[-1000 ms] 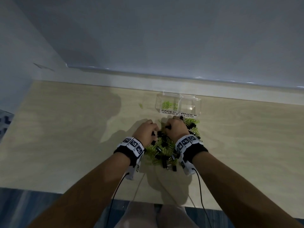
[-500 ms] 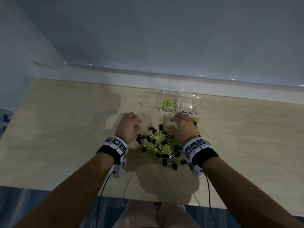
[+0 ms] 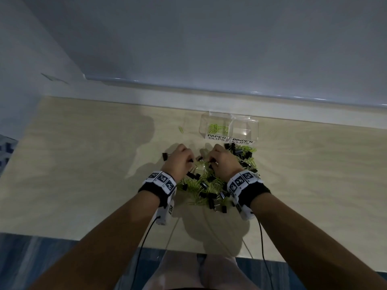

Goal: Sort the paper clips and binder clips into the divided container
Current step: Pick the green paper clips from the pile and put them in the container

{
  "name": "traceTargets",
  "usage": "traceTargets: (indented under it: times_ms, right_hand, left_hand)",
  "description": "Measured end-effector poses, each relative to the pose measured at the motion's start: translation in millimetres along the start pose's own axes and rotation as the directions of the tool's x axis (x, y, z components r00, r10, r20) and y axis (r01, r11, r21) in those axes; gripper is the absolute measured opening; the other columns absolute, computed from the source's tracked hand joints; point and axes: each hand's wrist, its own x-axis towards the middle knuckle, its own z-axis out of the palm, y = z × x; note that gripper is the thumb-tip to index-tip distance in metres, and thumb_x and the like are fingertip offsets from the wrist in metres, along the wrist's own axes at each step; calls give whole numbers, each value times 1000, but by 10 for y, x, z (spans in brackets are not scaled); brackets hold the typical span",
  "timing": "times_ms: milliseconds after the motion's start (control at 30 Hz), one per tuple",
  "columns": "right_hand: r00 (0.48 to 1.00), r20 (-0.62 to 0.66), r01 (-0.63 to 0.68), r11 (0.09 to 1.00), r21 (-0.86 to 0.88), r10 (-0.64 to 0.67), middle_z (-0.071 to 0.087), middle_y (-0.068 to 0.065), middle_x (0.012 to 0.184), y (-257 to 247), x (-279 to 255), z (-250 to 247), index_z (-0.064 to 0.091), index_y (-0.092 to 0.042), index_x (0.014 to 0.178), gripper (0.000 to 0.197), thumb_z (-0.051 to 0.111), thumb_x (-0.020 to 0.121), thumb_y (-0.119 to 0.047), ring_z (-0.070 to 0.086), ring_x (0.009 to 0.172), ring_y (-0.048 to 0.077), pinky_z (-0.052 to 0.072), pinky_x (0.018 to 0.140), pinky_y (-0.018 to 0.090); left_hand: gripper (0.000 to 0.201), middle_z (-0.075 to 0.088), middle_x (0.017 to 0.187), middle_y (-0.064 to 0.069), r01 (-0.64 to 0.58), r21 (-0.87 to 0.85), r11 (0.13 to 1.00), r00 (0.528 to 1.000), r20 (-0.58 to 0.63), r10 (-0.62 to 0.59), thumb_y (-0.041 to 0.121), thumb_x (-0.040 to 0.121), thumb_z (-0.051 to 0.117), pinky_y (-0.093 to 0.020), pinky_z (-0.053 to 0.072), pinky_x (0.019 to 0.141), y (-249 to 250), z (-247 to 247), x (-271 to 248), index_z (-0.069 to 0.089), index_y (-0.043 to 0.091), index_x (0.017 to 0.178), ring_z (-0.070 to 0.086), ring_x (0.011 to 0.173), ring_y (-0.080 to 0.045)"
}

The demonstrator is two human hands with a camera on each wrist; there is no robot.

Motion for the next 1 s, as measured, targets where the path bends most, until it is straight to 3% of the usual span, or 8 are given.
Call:
traceTargets:
  times_ms: [167, 267, 400, 533, 667, 767, 900, 1000]
  right_hand:
    - [956, -175, -175, 938, 298, 233, 59, -1, 87, 152, -202, -127, 67, -12, 79, 15, 70, 76, 3, 60, 77, 12, 51, 75, 19]
    - [902, -177, -267, 832, 485, 393, 65, 0, 84, 185, -298, -191, 66, -14, 81, 15, 71, 77, 0, 63, 69, 10, 51, 57, 12]
    - [883, -148, -278, 750, 600, 446, 69, 7, 81, 195, -361, -169, 66, -13, 84, 14, 72, 77, -3, 66, 64, 19, 53, 52, 23]
    - [834, -287, -315, 834, 453, 470, 68, 4, 87, 305, -387, -151, 68, -15, 82, 17, 69, 76, 1, 65, 77, 18, 57, 74, 32]
    - [795, -351, -454, 869, 197, 495, 60, 11, 99, 472, -397, -189, 69, -6, 94, 19, 62, 78, 3, 59, 84, 27, 52, 79, 31]
    - [858, -374, -365, 930, 42, 353, 59, 14, 98, 409, -370, -131, 70, -3, 94, 25, 60, 74, 8, 56, 89, 35, 53, 76, 43]
    - [981, -112, -172, 977, -124, 158, 62, 8, 98, 245, -322, -40, 70, -11, 98, 36, 59, 70, 9, 54, 95, 33, 51, 78, 50]
    - [970, 87, -208, 959, -191, 227, 56, 5, 117, 197, -311, 5, 61, -20, 119, 45, 60, 78, -1, 46, 114, 34, 43, 95, 50]
  left_hand:
    - [18, 47, 114, -9, 59, 72, 996, 978, -203, -43, 6, 85, 58, -37, 47, 92, -161, -141, -73, 60, 9, 102, 48, 105, -25]
    - [28, 47, 120, -4, -19, 19, 1000, 986, -168, 22, 14, 86, 62, -31, 44, 96, 21, -156, -85, 58, 12, 113, 43, 113, -20]
    - [38, 50, 126, 1, -126, -87, 988, 990, -69, 120, 22, 88, 62, -20, 39, 94, 426, 44, -64, 54, 15, 124, 49, 112, -12]
    - [46, 43, 136, -5, -61, 128, 990, 996, -50, 68, 12, 87, 60, -39, 39, 104, 379, 285, 56, 47, 13, 131, 38, 123, -26]
    - [39, 44, 133, -9, 17, 198, 980, 998, -57, -6, 8, 91, 50, -41, 38, 102, 283, 310, 189, 49, 12, 130, 36, 122, -31]
    - [30, 47, 124, -10, 23, 184, 983, 998, -64, -11, 15, 93, 50, -38, 39, 99, 271, 265, 276, 56, 11, 123, 39, 116, -29]
    - [21, 52, 111, -11, 49, 178, 983, 998, -41, -42, 22, 91, 55, -38, 45, 89, 318, 225, 381, 61, 7, 106, 49, 102, -27]
    - [14, 57, 105, -13, 46, 146, 988, 999, -21, -43, 10, 89, 53, -39, 47, 83, 336, 199, 378, 60, 5, 100, 54, 96, -28]
